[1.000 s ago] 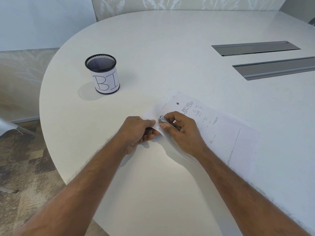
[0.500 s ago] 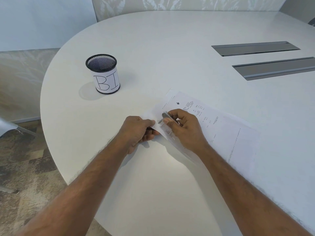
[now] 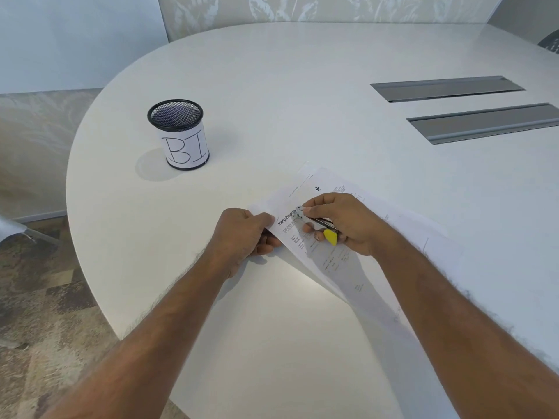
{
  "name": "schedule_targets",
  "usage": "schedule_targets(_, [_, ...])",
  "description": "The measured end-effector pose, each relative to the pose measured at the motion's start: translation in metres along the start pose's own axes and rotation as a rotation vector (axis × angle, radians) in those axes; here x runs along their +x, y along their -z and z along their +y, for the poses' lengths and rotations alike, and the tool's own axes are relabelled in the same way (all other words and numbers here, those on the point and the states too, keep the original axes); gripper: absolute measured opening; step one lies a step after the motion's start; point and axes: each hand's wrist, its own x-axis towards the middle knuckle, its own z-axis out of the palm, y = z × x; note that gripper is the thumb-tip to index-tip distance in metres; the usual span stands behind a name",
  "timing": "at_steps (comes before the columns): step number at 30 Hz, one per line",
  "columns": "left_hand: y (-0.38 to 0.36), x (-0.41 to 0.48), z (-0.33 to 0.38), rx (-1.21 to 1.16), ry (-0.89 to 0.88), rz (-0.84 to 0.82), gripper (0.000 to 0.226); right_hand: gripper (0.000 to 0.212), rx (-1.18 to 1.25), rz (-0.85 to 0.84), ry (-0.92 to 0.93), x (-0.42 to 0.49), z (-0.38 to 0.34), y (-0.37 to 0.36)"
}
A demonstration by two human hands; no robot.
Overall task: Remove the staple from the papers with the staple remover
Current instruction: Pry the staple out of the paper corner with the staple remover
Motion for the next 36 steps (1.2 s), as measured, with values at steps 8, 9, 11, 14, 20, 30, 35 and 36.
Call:
schedule_targets(8, [-0.004, -0.003, 0.001, 0.058, -0.033, 0.026, 0.03, 0.011, -0.163, -0.013, 0.068, 0.0, 0.002, 0.003])
schedule_targets(9, [-0.003, -0.004, 0.001, 0.059, -0.031, 0.024, 0.03, 0.011, -0.18, 0.001, 0.096, 0.001, 0.006, 0.002])
schedule_targets(11, [-0.002, -0.004, 0.002, 0.053, -0.021, 0.021, 0.03, 0.011, -0.193, 0.02, 0.16, 0.003, 0.014, -0.001])
schedule_targets(14, [0.001, -0.002, 0.002, 0.03, -0.007, 0.01, 0.025, 0.01, -0.222, 0.03, 0.264, 0.004, 0.022, -0.006])
schedule_targets(20, [0.004, -0.001, 0.001, -0.031, 0.009, -0.026, 0.019, 0.017, -0.441, 0.087, 0.481, 0.005, 0.036, -0.015])
schedule_targets(30, [0.005, 0.0, -0.001, -0.056, 0.004, -0.055, 0.021, 0.035, -0.383, -0.056, 0.468, 0.007, 0.036, -0.013])
schedule_targets(35, [0.006, -0.001, -0.001, -0.055, -0.001, -0.079, 0.018, 0.03, -0.316, -0.083, 0.459, 0.008, 0.034, -0.014])
schedule_targets(36, [0.006, -0.001, -0.001, -0.056, -0.004, -0.077, 0.018, 0.029, -0.305, -0.089, 0.453, 0.008, 0.033, -0.014])
